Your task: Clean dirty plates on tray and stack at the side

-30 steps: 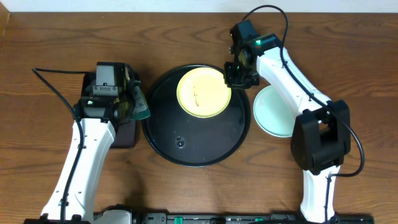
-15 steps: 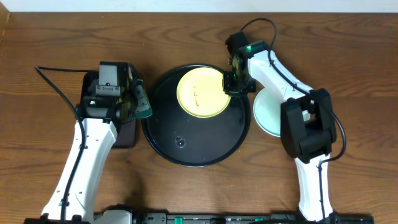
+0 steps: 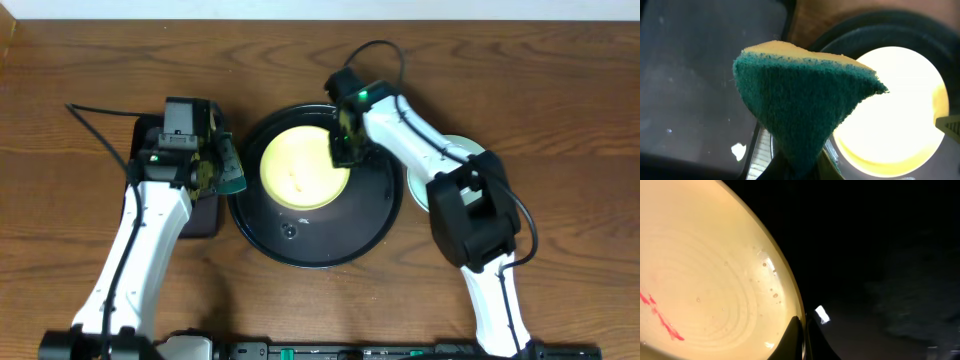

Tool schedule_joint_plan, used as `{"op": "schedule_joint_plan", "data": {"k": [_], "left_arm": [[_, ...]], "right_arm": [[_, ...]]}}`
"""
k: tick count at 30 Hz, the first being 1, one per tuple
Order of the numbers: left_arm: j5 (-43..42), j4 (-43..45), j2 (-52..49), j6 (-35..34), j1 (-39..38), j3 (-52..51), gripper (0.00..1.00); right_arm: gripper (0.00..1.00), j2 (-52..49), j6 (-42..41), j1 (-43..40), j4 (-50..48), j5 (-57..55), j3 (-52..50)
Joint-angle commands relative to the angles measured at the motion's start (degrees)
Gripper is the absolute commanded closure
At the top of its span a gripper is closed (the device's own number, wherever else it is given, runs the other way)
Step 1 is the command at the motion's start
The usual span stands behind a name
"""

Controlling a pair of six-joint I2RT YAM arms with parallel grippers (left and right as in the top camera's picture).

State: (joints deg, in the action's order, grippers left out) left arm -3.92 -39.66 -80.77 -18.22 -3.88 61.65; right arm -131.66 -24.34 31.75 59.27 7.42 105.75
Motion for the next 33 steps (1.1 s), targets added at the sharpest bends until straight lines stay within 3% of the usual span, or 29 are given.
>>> {"op": "schedule_joint_plan", "data": {"k": [1, 7, 19, 29, 33], "left_arm": [[-1.09, -0.15, -2.86, -0.33, -0.35, 0.81, 0.92], [-1.57, 0.17, -7.80, -1.31, -3.78, 0.81, 0.92], [4.98, 7.08, -17.92, -12.37, -14.60, 0.81, 0.93], [4.44, 9.64, -21.68, -11.08, -15.82, 0.83, 0.92], [9.09, 14.32, -21.84, -8.41, -15.82, 0.81, 0.92]], "right_arm": [[0.99, -0.74, 1.18, 2.38, 0.76, 0.11, -0.57], [0.99, -0.74, -1.20, 3.08, 0.52, 0.11, -1.90], [0.99, -0.74, -3.50, 3.08, -4.26, 2.08, -10.14], [0.99, -0.74, -3.43, 3.08, -4.94, 2.05, -10.14], [0.99, -0.74, -3.23, 3.08, -5.09, 2.05, -10.14]]}}
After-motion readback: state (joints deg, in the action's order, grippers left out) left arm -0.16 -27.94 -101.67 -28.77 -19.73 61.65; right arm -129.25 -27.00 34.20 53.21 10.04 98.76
